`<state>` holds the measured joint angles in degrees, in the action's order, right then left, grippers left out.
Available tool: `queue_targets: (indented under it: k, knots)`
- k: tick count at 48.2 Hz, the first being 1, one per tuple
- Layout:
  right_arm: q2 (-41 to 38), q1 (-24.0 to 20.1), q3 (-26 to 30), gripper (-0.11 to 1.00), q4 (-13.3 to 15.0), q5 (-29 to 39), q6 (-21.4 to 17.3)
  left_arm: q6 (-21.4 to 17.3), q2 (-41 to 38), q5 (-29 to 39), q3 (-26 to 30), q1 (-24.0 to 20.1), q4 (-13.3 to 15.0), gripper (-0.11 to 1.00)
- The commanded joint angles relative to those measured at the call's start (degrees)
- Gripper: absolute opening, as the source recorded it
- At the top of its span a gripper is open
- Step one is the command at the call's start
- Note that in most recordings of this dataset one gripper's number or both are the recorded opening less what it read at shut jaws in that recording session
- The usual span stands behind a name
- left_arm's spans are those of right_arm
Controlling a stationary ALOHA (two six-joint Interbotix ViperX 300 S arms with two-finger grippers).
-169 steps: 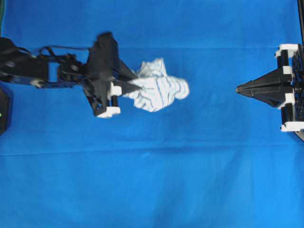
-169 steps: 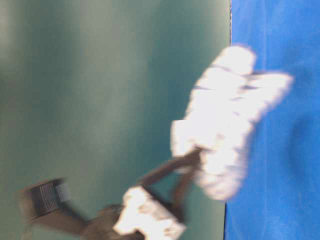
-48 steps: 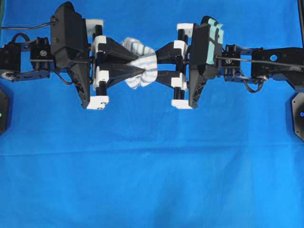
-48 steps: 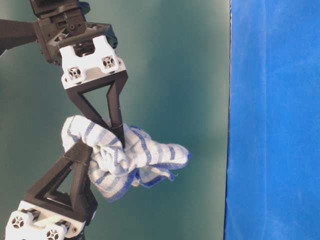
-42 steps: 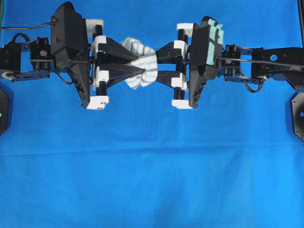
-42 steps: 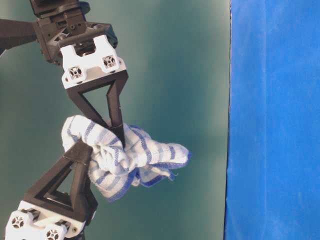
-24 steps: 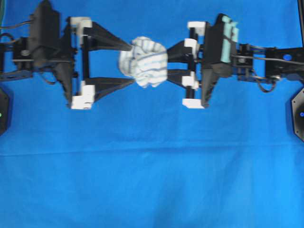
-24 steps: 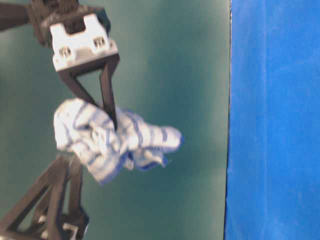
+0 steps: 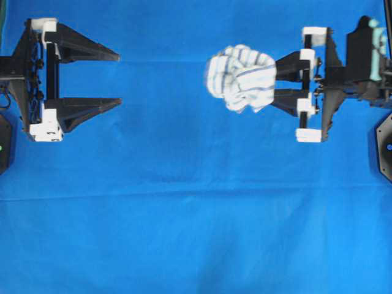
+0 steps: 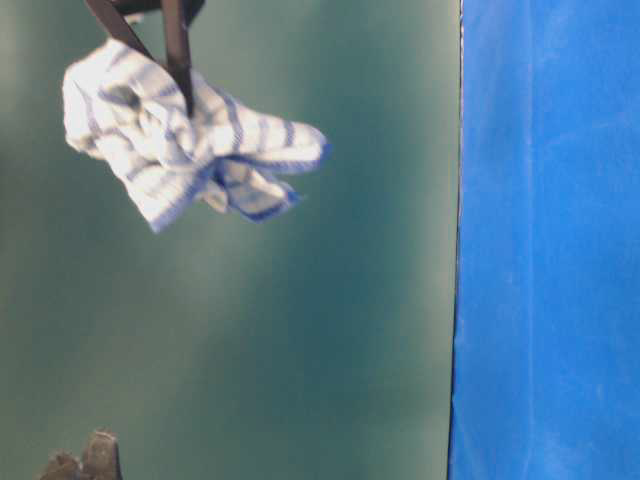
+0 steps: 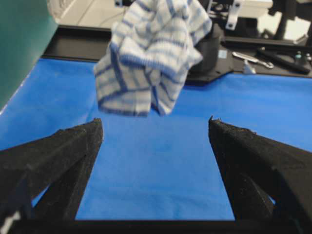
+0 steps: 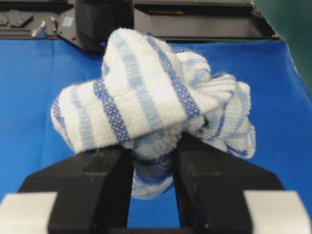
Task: Hand over the towel.
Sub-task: 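Carry the towel with the right gripper and lower it to the table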
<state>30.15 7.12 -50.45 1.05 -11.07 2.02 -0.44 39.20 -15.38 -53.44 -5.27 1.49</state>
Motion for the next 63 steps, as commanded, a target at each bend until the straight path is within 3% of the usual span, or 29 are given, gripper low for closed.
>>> queue_targets:
  k: [1, 10, 21, 40, 63]
  knots:
    - [0.35, 0.00, 0.70, 0.30, -0.35, -0.18, -0.09, -0.09, 0.00, -0.35, 0.70, 0.09, -0.18, 0.92]
    - [-3.96, -0.09, 2.81, 0.30, -0.35, 1.32, -0.09, -0.09, -0.79, -0.62, 0.97, 0.09, -0.09, 0.92]
    - [-16.52, 0.53, 9.32, 0.30, -0.44, 11.34, -0.09, 0.00, -0.97, -0.62, 0.97, 0.09, -0.09, 0.92]
    - [-36.65, 0.79, 15.82, 0.30, -0.44, 16.35, -0.09, 0.00, -1.23, -0.70, 0.97, 0.09, -0.09, 0.92]
    - [-38.85, 0.88, 17.14, 0.30, -0.44, 20.65, -0.44, 0.00, -1.58, -0.70, 1.05, 0.09, -0.09, 0.92]
